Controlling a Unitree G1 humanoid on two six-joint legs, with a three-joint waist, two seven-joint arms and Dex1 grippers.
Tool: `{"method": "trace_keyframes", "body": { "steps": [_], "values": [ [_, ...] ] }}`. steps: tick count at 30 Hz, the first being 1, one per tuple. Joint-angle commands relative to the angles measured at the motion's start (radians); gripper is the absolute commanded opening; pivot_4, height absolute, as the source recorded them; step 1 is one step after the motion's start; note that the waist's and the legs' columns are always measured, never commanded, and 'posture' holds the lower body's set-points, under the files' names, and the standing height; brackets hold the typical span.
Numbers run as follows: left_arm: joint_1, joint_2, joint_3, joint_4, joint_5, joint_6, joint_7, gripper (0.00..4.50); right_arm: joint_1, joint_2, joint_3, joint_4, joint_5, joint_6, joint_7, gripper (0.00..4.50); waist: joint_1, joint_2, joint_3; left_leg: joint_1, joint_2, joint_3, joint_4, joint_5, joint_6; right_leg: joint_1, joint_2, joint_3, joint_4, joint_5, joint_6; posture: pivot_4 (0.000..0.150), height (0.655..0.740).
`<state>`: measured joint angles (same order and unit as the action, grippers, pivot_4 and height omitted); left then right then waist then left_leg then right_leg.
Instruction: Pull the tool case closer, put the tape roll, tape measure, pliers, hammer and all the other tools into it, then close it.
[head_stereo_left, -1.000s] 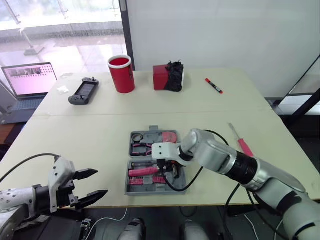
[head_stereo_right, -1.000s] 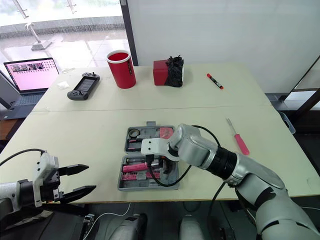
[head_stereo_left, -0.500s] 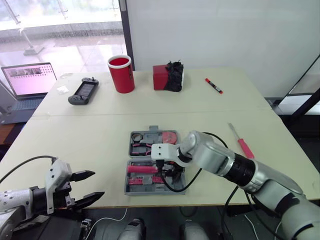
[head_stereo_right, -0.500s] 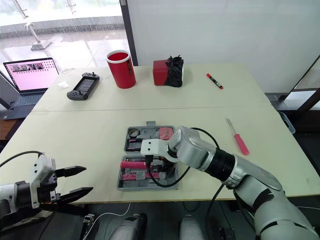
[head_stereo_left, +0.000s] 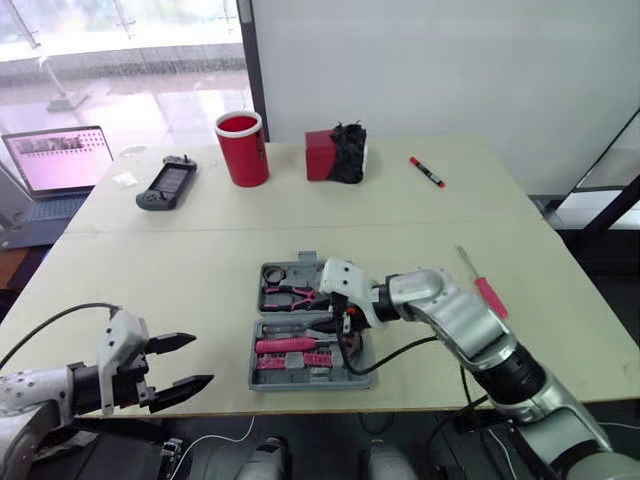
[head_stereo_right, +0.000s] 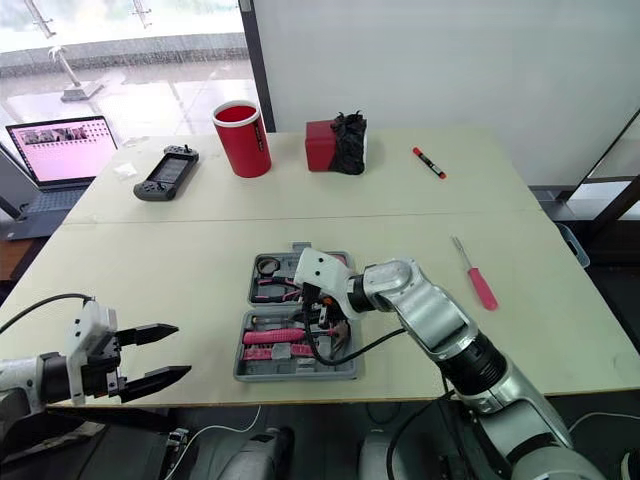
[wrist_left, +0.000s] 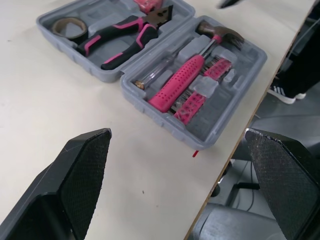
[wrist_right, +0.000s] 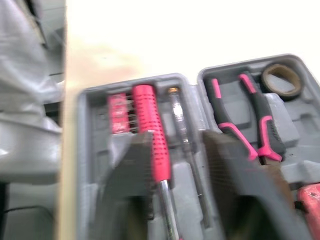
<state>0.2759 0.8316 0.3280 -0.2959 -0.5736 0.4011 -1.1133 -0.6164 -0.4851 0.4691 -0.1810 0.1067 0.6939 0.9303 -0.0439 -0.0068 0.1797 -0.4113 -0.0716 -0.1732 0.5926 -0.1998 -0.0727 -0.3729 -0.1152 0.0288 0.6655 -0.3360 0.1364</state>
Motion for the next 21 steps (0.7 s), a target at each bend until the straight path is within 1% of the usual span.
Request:
{"method": "trace_keyframes", "body": {
  "steps": [1, 3, 7, 16, 21],
  "values": [
    [-0.023, 0.008, -0.005, 0.011, 0.011, -0.019, -0.012, 4.50, -0.005, 0.014, 0.049, 0.086, -0.043, -0.114, 0.020, 0.04, 0.000, 0.000, 0.000, 0.000, 0.000, 0.000, 0.000, 0.000, 0.000, 0.000, 0.000, 0.000, 0.000, 0.000, 0.000, 0.150, 0.7400],
    [-0.034, 0.011, -0.009, 0.021, 0.019, -0.026, -0.016, 4.50, -0.007, 0.010, 0.081, 0.146, -0.089, -0.168, 0.016, 0.04, -0.001, 0.000, 0.000, 0.000, 0.000, 0.000, 0.000, 0.000, 0.000, 0.000, 0.000, 0.000, 0.000, 0.000, 0.000, 0.150, 0.7400],
    [-0.045, 0.012, -0.014, 0.033, 0.031, -0.031, -0.021, 4.50, 0.025, 0.043, 0.074, 0.176, -0.068, -0.205, 0.036, 0.04, 0.000, 0.000, 0.000, 0.000, 0.000, 0.000, 0.000, 0.000, 0.000, 0.001, 0.000, 0.000, 0.000, 0.000, 0.000, 0.150, 0.7400],
    [-0.049, 0.005, -0.020, 0.030, 0.041, -0.034, -0.017, 4.50, 0.065, 0.087, 0.065, 0.191, -0.068, -0.173, 0.050, 0.04, 0.000, 0.000, 0.000, 0.000, 0.000, 0.000, 0.000, 0.000, 0.000, 0.000, 0.001, 0.000, 0.000, 0.000, 0.000, 0.150, 0.7400],
    [-0.051, 0.005, -0.026, 0.030, 0.047, -0.037, -0.014, 4.50, 0.054, 0.074, 0.106, 0.258, -0.133, -0.112, 0.033, 0.04, 0.000, 0.000, 0.000, 0.001, 0.000, 0.000, 0.000, 0.000, 0.000, 0.000, 0.001, 0.000, 0.000, 0.000, 0.000, 0.150, 0.7400]
  ]
}}
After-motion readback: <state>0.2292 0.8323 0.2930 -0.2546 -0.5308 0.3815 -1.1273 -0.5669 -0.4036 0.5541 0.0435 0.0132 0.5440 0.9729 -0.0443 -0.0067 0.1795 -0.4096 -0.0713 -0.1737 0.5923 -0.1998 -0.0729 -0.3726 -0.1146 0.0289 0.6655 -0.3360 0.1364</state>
